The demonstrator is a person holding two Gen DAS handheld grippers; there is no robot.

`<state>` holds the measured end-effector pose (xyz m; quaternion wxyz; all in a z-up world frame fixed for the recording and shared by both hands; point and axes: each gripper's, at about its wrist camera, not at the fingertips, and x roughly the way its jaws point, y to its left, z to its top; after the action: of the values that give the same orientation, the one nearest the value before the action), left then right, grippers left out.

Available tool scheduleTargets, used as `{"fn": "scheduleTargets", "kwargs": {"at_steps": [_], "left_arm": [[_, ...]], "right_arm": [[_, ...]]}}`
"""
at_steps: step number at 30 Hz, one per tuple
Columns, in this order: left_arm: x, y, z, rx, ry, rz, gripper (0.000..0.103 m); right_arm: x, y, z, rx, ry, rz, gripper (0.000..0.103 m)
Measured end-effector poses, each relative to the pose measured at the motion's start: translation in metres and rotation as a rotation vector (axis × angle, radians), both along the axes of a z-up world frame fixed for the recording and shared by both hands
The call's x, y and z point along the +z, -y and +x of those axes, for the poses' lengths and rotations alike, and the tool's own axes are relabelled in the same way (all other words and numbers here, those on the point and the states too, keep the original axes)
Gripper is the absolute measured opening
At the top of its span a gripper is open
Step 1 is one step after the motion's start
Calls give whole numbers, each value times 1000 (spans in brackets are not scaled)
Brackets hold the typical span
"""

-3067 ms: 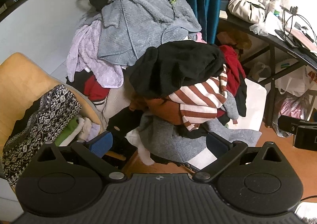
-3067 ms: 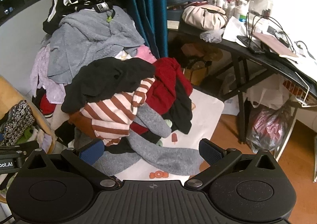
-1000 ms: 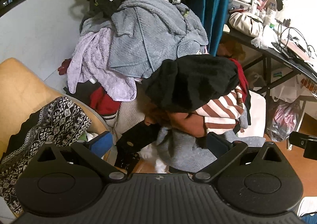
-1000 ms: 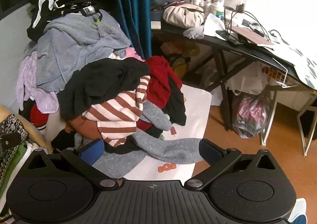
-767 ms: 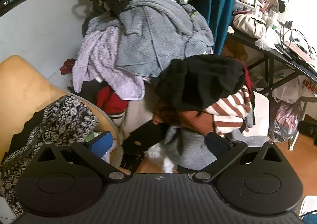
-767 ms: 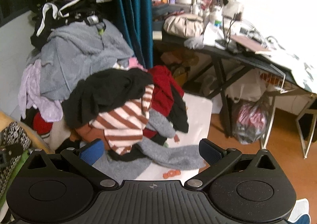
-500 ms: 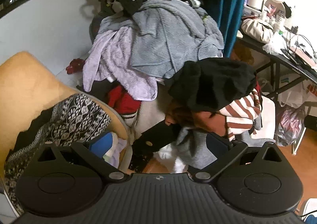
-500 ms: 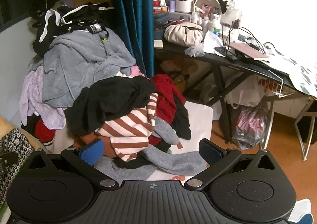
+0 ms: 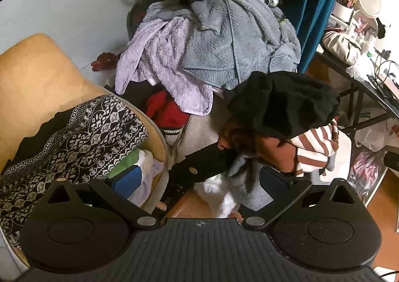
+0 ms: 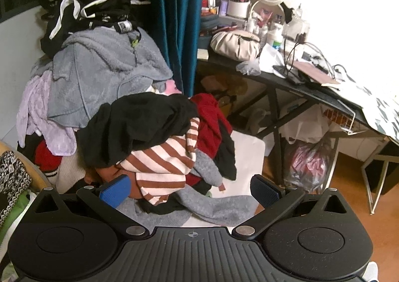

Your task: Fold clothes

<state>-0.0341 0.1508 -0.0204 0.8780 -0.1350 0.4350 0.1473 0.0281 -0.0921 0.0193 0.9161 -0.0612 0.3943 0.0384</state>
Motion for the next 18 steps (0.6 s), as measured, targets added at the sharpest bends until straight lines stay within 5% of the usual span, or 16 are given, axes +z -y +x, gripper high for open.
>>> {"fn": "scheduleTargets", "kwargs": {"at_steps": [18], "left_arm": [[8,-4,121,68,-34,71,102]], "right_arm": [[-17,-8,144,89,-45,94,102]]}}
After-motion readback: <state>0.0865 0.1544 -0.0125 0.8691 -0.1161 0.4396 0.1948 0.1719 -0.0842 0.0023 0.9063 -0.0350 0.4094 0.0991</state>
